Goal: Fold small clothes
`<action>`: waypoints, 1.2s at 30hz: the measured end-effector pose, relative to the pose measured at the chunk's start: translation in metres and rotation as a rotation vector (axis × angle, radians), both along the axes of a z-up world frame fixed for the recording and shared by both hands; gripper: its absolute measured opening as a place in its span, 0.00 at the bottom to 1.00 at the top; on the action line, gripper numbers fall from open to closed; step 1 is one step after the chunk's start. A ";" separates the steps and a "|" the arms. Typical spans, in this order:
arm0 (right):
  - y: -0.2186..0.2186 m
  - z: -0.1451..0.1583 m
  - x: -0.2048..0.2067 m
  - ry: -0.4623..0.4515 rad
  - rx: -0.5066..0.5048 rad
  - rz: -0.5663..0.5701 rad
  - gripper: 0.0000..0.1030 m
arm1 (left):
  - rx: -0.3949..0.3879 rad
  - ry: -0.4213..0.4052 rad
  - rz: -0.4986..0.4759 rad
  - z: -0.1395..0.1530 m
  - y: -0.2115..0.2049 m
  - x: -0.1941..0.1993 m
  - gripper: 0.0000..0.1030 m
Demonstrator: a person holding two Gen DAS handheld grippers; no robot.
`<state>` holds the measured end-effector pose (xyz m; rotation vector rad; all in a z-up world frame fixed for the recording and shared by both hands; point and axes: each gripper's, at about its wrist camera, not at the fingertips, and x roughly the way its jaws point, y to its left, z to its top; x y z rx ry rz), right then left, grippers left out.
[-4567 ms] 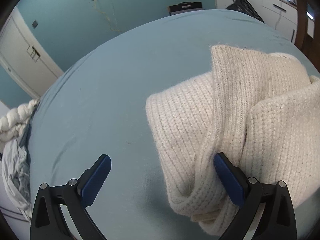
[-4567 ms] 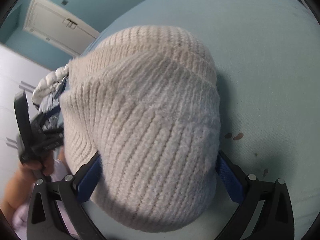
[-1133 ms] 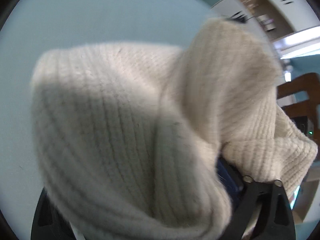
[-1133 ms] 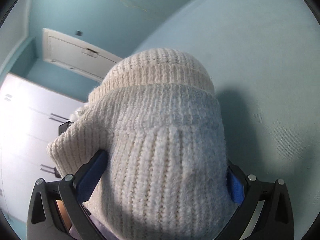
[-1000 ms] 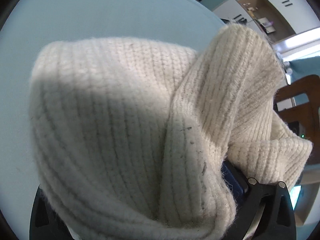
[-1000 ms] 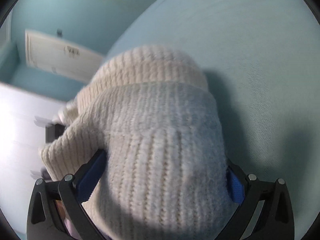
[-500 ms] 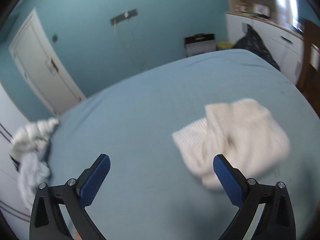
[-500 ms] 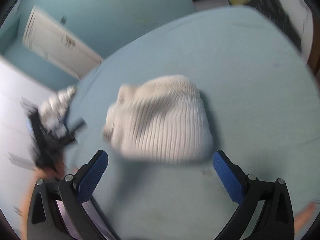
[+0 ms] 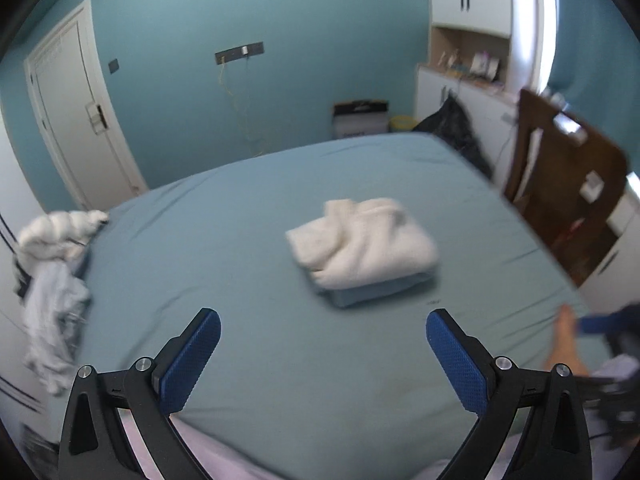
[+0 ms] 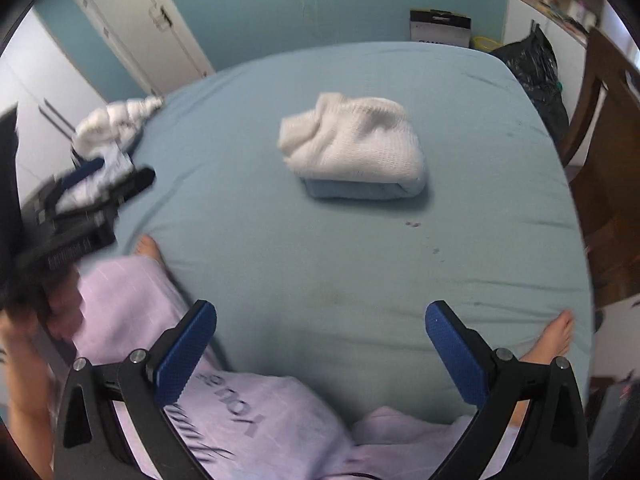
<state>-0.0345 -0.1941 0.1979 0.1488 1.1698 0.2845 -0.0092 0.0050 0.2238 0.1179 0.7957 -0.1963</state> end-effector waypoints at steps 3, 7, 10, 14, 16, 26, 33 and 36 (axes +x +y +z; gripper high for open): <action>0.006 -0.022 -0.007 0.007 0.084 -0.052 0.99 | 0.025 -0.001 0.000 -0.017 -0.003 -0.004 1.00; -0.011 -0.025 -0.011 -0.079 -0.054 -0.218 0.99 | 0.086 0.081 0.031 -0.043 -0.005 0.006 1.00; -0.027 -0.023 -0.003 -0.162 -0.144 -0.331 0.99 | 0.089 0.124 0.004 -0.054 -0.008 0.019 1.00; -0.035 -0.025 0.010 -0.219 -0.203 -0.369 0.99 | 0.107 0.135 -0.001 -0.060 -0.014 0.023 1.00; -0.036 -0.029 0.012 -0.219 -0.202 -0.387 0.99 | 0.100 0.125 -0.008 -0.056 -0.016 0.023 1.00; -0.026 -0.032 0.005 -0.151 -0.115 -0.413 0.99 | 0.185 -0.042 0.027 -0.033 -0.013 0.011 1.00; -0.003 -0.019 0.002 -0.144 -0.180 -0.370 0.99 | 0.222 -0.053 -0.020 -0.037 -0.013 0.005 1.00; 0.006 -0.016 0.001 -0.151 -0.244 -0.345 0.99 | 0.241 -0.047 -0.033 -0.041 -0.013 0.005 1.00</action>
